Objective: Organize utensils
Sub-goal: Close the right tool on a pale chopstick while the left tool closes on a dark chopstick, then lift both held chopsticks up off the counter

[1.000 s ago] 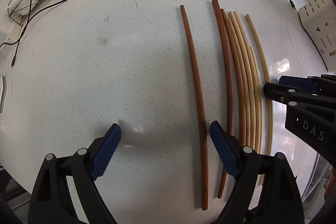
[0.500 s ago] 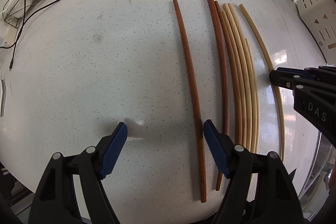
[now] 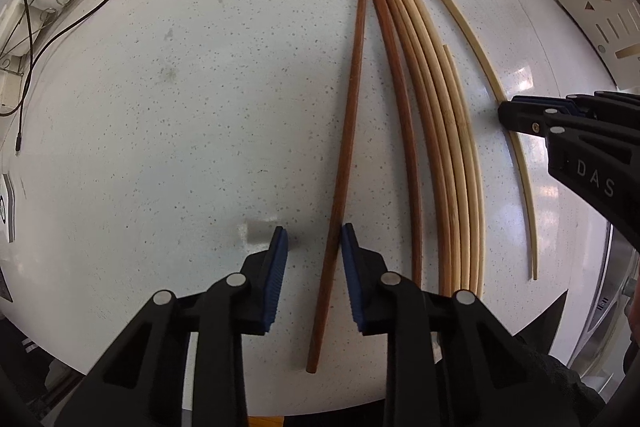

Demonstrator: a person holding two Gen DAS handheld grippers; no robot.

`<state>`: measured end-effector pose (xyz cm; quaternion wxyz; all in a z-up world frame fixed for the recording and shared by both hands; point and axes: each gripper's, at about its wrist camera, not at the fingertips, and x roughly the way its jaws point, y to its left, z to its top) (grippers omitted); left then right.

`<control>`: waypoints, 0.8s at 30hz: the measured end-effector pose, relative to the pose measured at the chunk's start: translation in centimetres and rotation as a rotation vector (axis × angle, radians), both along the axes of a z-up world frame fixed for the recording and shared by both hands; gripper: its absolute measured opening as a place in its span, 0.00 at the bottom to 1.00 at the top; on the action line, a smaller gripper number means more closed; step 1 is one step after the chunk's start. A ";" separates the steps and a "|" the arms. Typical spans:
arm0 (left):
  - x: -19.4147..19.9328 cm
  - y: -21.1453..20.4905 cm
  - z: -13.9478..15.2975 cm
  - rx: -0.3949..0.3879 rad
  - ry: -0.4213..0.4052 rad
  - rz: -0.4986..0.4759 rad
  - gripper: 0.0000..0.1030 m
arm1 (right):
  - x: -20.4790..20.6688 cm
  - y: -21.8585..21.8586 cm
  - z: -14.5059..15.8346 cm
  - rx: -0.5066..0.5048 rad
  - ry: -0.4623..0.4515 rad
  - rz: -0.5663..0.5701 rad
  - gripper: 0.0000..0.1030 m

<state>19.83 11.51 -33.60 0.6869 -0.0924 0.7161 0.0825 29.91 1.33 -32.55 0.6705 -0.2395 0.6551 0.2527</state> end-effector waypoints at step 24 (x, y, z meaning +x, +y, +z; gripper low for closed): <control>-1.2 0.5 0.3 -0.047 -0.021 -0.017 0.06 | 0.3 -0.5 -0.4 0.020 0.036 -0.014 0.06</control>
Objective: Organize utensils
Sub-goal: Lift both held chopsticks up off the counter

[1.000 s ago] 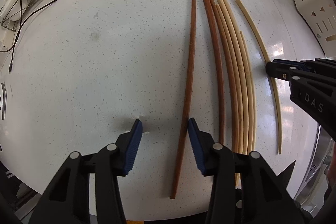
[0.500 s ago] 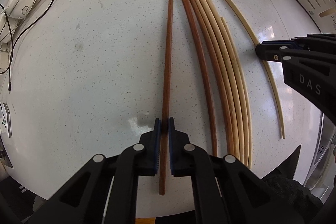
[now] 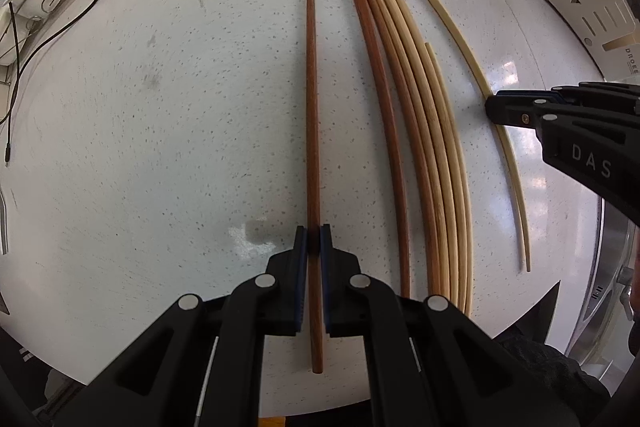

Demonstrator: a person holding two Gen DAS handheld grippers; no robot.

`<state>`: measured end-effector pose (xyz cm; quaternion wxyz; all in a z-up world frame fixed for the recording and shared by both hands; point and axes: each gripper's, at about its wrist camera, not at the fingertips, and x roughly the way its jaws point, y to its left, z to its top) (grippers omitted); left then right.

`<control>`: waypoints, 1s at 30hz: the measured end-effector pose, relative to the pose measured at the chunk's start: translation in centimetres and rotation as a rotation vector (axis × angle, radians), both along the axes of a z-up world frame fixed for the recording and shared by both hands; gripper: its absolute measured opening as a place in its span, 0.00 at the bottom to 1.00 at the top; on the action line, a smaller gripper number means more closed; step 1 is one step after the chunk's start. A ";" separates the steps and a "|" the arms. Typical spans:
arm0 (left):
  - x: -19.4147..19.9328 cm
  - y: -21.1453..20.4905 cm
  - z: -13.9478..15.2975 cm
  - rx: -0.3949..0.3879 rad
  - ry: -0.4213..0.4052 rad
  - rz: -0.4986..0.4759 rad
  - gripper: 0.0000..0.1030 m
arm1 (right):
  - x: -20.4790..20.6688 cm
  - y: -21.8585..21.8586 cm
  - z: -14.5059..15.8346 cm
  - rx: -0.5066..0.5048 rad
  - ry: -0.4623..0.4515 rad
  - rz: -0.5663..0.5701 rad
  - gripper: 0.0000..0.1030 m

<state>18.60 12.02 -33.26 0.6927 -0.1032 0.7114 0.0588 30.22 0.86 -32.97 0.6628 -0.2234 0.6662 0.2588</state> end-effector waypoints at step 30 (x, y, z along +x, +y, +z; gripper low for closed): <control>2.8 0.0 11.1 -0.049 -0.459 -0.027 0.06 | 2.9 -9.9 13.2 0.283 -0.251 -0.285 0.06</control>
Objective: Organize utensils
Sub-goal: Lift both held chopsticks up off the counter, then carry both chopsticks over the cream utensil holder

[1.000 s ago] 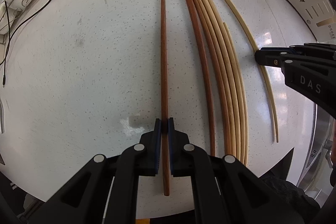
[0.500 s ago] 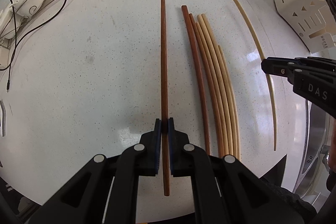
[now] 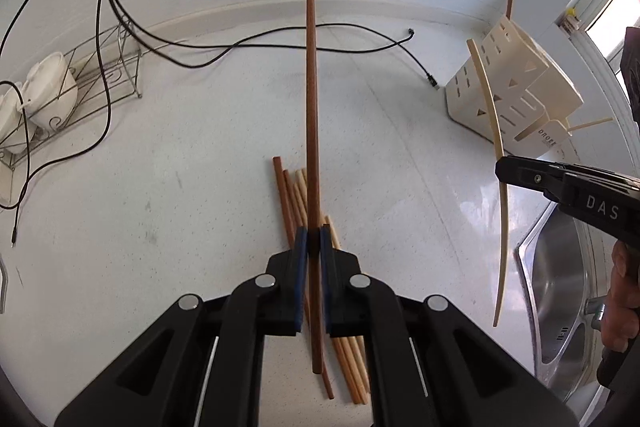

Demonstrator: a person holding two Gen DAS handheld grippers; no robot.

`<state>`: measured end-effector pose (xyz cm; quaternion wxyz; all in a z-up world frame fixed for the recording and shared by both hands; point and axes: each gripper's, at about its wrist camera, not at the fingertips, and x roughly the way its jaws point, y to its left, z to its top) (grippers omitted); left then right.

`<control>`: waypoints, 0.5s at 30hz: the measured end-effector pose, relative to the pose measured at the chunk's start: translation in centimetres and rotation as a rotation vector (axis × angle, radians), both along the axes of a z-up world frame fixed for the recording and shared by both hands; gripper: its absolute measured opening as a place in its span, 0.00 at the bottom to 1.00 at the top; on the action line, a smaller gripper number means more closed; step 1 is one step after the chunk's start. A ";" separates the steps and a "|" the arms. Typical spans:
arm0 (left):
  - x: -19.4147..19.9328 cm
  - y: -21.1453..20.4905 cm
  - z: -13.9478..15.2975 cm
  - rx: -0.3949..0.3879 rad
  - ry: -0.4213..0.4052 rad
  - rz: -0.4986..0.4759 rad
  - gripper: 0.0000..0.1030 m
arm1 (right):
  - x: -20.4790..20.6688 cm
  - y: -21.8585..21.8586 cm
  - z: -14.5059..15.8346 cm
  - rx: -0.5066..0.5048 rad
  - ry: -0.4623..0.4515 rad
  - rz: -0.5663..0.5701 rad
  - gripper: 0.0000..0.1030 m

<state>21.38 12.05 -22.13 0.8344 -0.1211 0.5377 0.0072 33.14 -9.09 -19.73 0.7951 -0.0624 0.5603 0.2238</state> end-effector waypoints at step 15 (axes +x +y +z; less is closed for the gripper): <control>6.3 -7.8 6.5 -0.018 -0.278 -0.142 0.06 | 1.8 -8.8 8.1 0.120 -0.236 -0.242 0.06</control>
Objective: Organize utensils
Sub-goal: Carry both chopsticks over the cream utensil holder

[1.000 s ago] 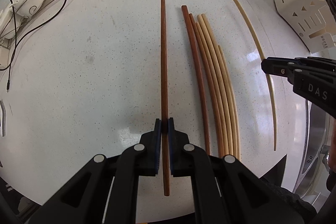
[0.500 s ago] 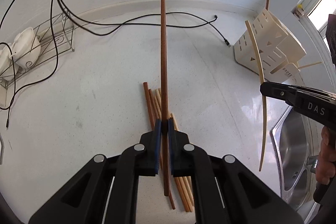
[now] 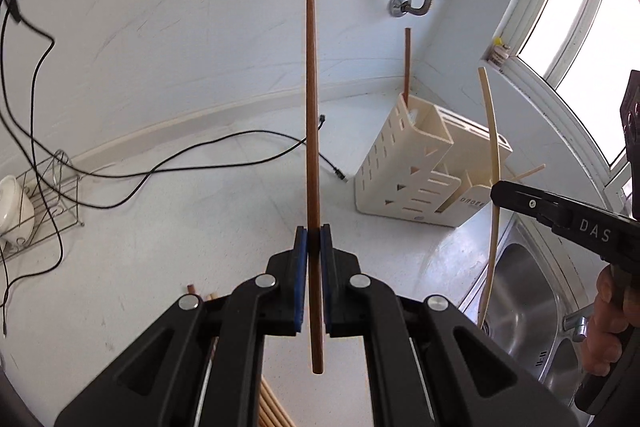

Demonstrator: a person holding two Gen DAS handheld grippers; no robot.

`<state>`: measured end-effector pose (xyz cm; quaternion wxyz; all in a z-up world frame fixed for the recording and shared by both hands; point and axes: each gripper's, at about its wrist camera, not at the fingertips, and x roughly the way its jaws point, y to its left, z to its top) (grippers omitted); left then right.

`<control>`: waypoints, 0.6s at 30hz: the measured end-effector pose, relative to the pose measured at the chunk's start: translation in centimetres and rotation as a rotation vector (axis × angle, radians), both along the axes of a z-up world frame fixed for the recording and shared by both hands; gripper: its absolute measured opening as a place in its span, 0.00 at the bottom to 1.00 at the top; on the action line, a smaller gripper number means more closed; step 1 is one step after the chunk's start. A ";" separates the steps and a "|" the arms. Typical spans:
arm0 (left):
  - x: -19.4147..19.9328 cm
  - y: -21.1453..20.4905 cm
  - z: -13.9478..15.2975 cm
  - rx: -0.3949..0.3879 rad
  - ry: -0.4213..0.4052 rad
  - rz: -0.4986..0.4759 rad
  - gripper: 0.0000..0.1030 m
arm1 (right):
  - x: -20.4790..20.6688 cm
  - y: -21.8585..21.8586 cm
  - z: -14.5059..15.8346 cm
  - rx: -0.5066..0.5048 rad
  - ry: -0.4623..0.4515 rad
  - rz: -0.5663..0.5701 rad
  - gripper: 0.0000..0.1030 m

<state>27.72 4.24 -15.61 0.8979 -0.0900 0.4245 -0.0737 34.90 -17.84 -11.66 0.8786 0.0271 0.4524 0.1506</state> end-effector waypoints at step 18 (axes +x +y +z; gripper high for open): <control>8.6 -8.4 7.5 -0.050 -0.349 -0.182 0.06 | 5.4 -9.5 5.4 0.082 -0.298 -0.179 0.06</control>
